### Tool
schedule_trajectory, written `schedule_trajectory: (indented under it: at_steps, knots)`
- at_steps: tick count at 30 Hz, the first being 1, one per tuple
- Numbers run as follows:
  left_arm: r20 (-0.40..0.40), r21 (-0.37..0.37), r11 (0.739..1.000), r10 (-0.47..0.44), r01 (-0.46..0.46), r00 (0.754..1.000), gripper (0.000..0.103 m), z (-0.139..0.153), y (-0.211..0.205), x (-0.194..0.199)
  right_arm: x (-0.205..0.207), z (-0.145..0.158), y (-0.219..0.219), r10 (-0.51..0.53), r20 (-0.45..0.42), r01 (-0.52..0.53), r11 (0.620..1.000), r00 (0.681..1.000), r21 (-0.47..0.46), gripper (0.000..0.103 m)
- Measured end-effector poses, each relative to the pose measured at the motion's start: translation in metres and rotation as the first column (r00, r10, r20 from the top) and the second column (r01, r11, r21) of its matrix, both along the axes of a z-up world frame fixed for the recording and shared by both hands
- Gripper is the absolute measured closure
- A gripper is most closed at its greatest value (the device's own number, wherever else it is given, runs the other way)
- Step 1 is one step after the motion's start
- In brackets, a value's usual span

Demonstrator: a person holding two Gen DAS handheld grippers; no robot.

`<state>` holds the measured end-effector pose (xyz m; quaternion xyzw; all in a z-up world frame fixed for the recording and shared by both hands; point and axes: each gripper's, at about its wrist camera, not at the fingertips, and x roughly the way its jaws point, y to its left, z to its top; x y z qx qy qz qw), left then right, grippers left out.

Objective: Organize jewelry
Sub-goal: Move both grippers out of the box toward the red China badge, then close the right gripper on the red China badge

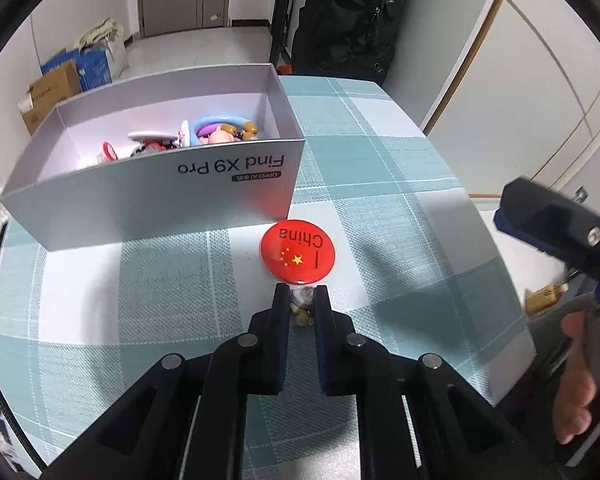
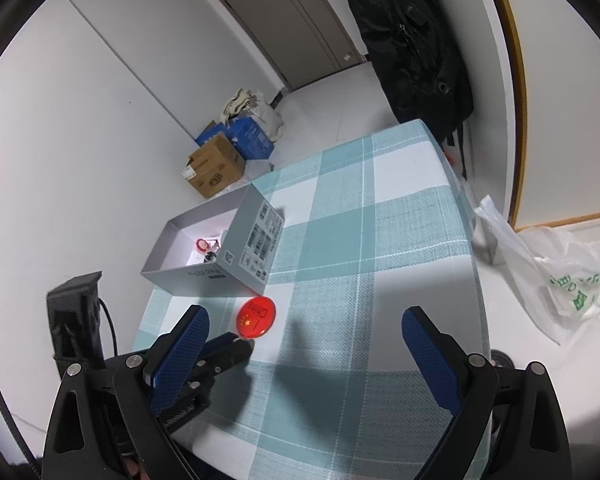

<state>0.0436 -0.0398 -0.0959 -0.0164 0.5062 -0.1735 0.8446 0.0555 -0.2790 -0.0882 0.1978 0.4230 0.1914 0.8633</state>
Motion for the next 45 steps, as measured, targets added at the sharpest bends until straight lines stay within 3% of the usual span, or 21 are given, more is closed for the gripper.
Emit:
schedule_trajectory:
  at_steps: [6,15,20,24,27,29,35,37,41,45]
  knots:
    - [0.039,-0.013,1.000,0.023,-0.022,0.999,0.096,0.012,0.009,-0.004,-0.001,-0.006,0.006,0.020,-0.019,-0.021,0.999,1.000,-0.030,0.005]
    - [0.146,-0.194,0.976,0.125,-0.096,0.981,0.096,0.060,0.053,-0.003,-0.008,-0.014,0.038,0.115,-0.011,-0.115,0.983,0.993,-0.144,0.006]
    - [0.167,-0.236,0.963,0.173,-0.131,0.971,0.096,0.066,0.074,0.000,-0.010,-0.021,0.069,0.177,0.020,-0.167,0.955,0.984,-0.245,0.009]
    - [0.159,-0.253,0.956,0.193,-0.149,0.968,0.096,0.064,0.088,0.001,-0.009,-0.027,0.099,0.231,0.049,-0.199,0.914,0.972,-0.354,0.017]
    - [0.152,-0.260,0.953,0.197,-0.153,0.969,0.096,0.063,0.099,0.001,-0.004,-0.031,0.117,0.239,0.061,-0.186,0.870,0.969,-0.457,0.031]
    - [0.156,-0.261,0.953,0.202,-0.156,0.967,0.096,0.064,0.105,0.001,0.003,-0.035,0.125,0.240,0.043,-0.189,0.850,0.970,-0.491,0.035]
    - [0.149,-0.289,0.941,0.223,-0.173,0.963,0.096,0.067,0.122,0.007,0.012,-0.038,0.131,0.241,0.033,-0.191,0.839,0.970,-0.510,0.041]
    - [0.142,-0.303,0.938,0.219,-0.169,0.965,0.096,0.066,0.123,0.008,0.012,-0.037,0.134,0.261,0.039,-0.204,0.831,0.965,-0.518,0.050]
    - [0.158,-0.321,0.936,0.204,-0.145,0.966,0.096,0.072,0.122,0.006,0.008,-0.035,0.143,0.313,0.060,-0.228,0.798,0.948,-0.558,0.057]
    - [0.179,-0.313,0.940,0.197,-0.134,0.964,0.096,0.076,0.120,0.003,0.007,-0.035,0.144,0.317,0.051,-0.240,0.804,0.947,-0.544,0.064]
